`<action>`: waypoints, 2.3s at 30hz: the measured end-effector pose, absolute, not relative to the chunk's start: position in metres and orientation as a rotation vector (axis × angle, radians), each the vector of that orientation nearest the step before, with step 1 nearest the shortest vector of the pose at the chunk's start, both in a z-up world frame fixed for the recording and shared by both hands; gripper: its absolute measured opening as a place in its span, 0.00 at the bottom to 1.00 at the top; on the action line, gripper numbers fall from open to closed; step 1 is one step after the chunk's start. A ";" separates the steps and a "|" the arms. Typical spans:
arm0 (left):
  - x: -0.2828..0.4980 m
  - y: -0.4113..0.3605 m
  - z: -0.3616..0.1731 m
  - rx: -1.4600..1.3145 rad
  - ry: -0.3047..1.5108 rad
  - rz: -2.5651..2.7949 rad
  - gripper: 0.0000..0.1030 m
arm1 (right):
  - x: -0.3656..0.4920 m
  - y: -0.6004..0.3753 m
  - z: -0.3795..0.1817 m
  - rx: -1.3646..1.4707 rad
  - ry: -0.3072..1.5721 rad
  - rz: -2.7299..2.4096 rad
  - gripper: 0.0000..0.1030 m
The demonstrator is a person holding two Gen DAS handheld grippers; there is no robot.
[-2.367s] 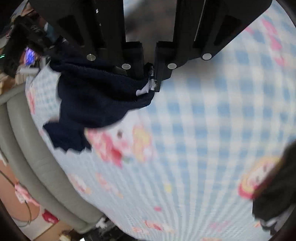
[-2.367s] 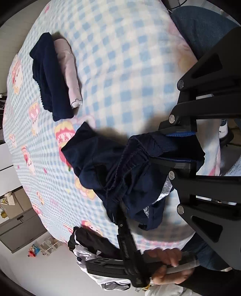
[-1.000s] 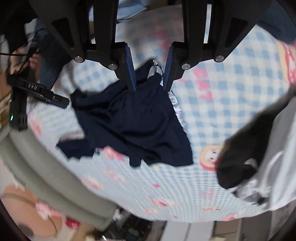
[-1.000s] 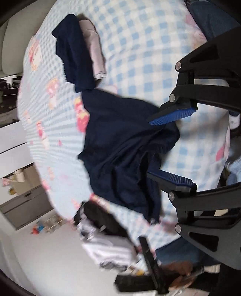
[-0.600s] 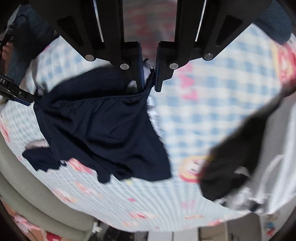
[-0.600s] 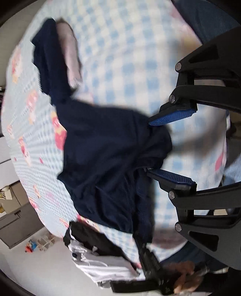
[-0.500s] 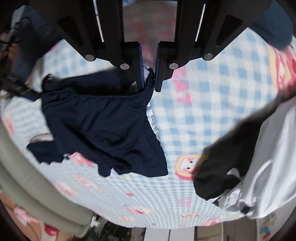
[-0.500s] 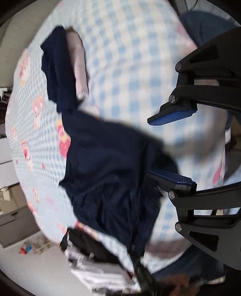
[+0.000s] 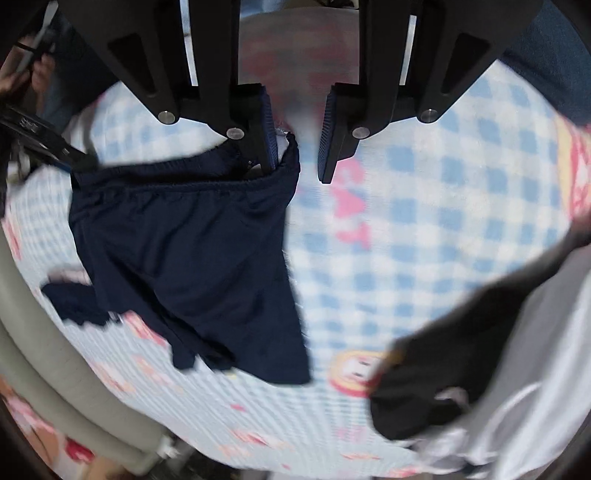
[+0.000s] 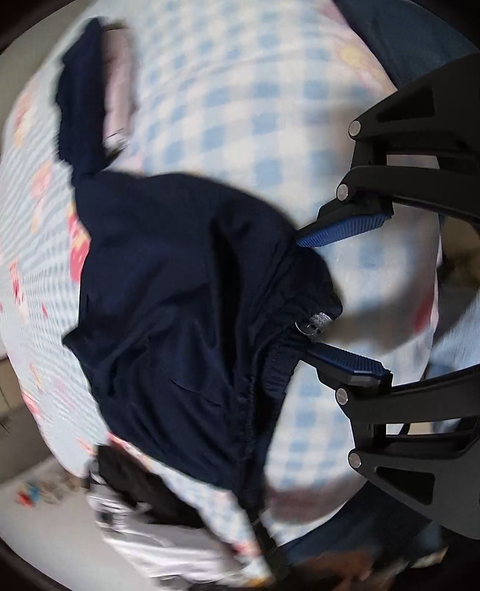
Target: Fold clothes
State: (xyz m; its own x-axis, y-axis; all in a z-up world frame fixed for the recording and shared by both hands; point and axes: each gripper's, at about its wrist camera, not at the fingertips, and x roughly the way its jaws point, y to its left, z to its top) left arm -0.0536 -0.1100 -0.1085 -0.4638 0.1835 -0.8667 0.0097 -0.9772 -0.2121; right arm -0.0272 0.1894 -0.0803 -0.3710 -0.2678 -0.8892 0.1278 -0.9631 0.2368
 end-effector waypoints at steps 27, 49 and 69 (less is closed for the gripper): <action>-0.060 -0.118 -0.125 -1.549 -0.487 2.451 0.31 | -0.032 0.193 -0.092 1.598 -0.125 -2.475 0.52; -0.143 -0.103 0.005 -1.289 -0.078 2.636 0.12 | -0.111 0.200 0.005 1.272 0.087 -2.650 0.14; -0.101 -0.106 -0.049 -1.417 -0.128 2.630 0.12 | -0.085 0.200 0.024 1.151 -0.061 -2.730 0.14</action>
State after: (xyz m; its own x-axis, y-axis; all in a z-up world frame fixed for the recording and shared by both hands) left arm -0.1014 -0.1063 -0.0485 -0.5422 0.1729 -0.8222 -0.0925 -0.9849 -0.1462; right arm -0.0853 0.2001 0.0240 -0.6849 -0.1797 -0.7061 0.1477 -0.9832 0.1069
